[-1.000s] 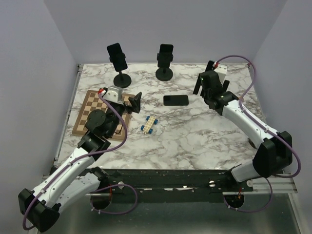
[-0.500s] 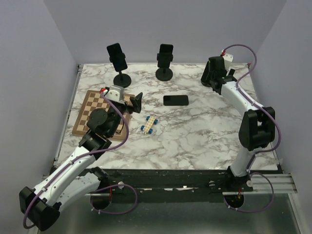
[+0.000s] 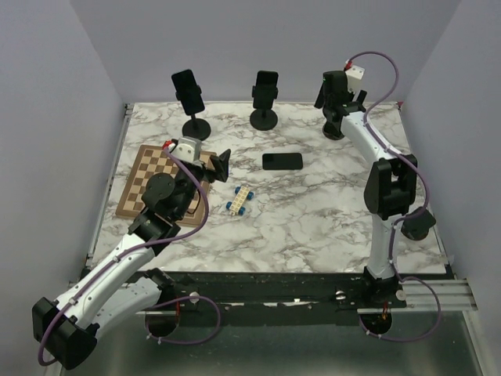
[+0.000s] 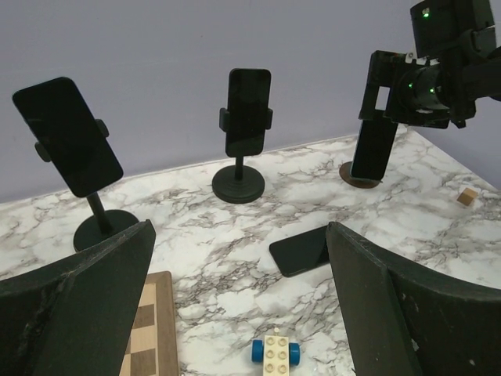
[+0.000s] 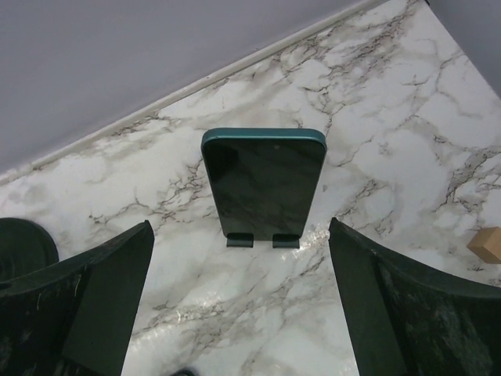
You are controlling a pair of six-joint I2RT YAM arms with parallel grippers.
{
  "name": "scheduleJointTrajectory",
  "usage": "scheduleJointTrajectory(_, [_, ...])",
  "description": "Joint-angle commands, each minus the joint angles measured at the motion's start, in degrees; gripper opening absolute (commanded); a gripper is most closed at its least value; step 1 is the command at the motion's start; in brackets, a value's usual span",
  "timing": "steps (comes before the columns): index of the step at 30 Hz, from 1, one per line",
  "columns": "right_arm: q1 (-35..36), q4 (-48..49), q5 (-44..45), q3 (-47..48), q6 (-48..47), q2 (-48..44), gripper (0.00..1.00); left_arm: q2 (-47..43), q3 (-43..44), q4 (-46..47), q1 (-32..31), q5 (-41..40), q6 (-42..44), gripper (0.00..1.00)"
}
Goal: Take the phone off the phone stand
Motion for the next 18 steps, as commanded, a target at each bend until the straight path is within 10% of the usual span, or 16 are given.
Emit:
scheduleJointTrajectory(1, [-0.1, -5.4, 5.1, 6.8, 1.4, 5.6, 1.0, -0.3, 1.7, 0.0, 0.3, 1.8, -1.1, 0.99])
scheduleJointTrajectory(18, [-0.3, -7.9, 8.7, 10.1, 2.6, 10.3, 1.0, 0.4, 1.8, 0.1, 1.1, 1.9, -1.5, 0.99])
